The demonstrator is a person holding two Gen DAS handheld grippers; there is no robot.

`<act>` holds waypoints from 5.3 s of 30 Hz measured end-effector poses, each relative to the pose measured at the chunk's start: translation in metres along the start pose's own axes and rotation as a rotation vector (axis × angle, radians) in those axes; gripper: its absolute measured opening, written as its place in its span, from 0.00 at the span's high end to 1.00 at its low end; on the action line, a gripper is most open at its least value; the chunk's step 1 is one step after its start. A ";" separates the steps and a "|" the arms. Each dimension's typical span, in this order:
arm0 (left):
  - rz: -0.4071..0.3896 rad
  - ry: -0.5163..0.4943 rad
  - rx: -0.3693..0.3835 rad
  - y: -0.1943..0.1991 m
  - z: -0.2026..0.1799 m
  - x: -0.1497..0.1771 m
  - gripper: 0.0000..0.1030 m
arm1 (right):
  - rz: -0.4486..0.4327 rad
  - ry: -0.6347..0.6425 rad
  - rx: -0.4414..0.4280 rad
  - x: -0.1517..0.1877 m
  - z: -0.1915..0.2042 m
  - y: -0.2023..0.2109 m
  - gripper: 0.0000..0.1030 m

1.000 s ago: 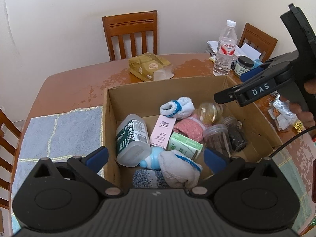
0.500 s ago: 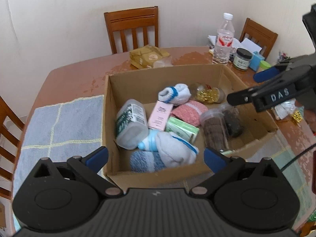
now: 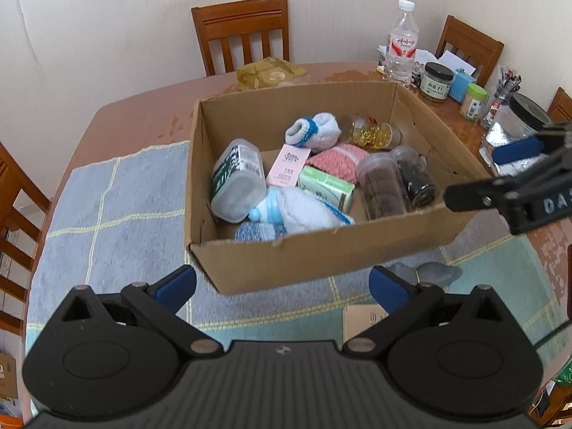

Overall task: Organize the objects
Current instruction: 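Move both open grippers out of the box toward the KASI box and grey toy, then close left gripper on pink-and-white KASI box while right gripper grasps grey rubber toy, then carry KASI box and grey toy into cardboard box, open both grippers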

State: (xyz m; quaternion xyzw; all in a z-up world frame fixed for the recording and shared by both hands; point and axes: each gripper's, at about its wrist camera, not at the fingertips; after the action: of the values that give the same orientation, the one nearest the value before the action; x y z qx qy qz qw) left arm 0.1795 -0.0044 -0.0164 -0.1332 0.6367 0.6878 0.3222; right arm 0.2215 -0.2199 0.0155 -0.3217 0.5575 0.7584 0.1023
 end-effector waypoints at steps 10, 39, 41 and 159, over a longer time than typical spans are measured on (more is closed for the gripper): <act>0.026 0.026 -0.048 -0.001 0.009 0.022 0.01 | 0.034 -0.098 0.008 0.042 0.009 0.005 0.00; 0.091 0.086 -0.061 -0.019 0.047 0.037 0.01 | 0.119 -0.387 0.197 0.090 0.003 -0.073 0.00; 0.090 0.078 -0.050 -0.020 0.043 0.036 0.01 | 0.118 -0.369 0.209 0.096 0.000 -0.068 0.00; -0.043 -0.170 0.245 0.016 -0.024 0.000 0.23 | 0.155 0.032 -0.018 0.080 0.002 0.015 0.23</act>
State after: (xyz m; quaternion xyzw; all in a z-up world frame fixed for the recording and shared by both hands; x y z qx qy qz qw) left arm 0.1640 -0.0270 -0.0075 -0.0477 0.6831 0.6068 0.4036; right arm 0.1515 -0.2396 -0.0204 -0.2906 0.5757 0.7637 0.0314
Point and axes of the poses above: each gripper's, at about its wrist camera, not at the fingertips, and y roughly against the way its jaws point, z to its left, x to its underside, and after that the axes turned 9 degrees about -x, right-handed
